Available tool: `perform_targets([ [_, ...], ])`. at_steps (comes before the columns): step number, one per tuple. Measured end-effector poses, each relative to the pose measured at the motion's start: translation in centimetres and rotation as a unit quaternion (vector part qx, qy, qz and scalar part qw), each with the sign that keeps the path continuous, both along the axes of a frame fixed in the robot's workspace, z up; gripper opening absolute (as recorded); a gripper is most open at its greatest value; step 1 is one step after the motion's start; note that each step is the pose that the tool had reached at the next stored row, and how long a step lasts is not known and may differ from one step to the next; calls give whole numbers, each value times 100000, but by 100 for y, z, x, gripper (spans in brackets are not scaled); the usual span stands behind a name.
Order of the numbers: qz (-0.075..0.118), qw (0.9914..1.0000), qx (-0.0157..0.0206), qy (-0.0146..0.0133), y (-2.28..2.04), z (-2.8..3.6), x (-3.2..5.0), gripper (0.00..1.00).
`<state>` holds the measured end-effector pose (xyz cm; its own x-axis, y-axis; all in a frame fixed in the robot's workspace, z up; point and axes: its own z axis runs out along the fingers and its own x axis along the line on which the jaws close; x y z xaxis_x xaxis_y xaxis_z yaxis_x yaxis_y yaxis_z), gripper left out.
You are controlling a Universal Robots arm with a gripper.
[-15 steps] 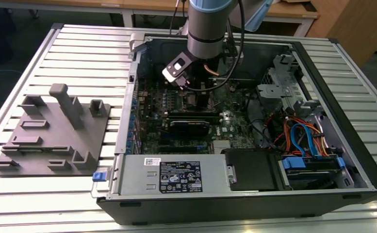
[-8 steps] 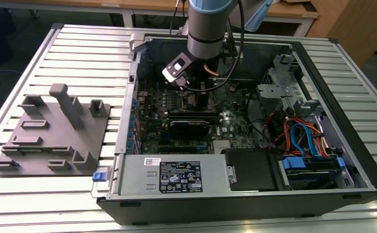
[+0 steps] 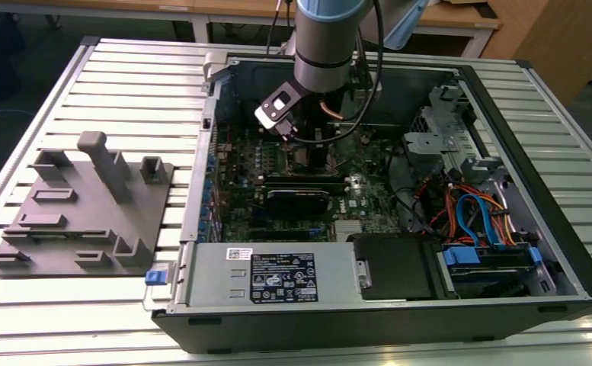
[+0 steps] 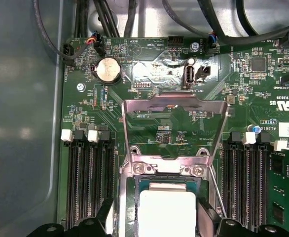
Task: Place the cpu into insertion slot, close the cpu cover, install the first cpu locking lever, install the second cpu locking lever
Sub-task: 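Place the cpu into insertion slot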
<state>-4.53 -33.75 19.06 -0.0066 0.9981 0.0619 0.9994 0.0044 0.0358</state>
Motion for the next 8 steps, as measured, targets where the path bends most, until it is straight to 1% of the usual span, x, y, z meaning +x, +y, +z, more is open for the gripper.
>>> perform_targets([
  [1, 1, 100000, -27, -3, 0, 0, 0, 75],
  [3, 2, 100000, -208, 2, -1, 0, 0, 75],
  [8, 3, 100000, -277, 6, -10, 6, 0, 75],
])
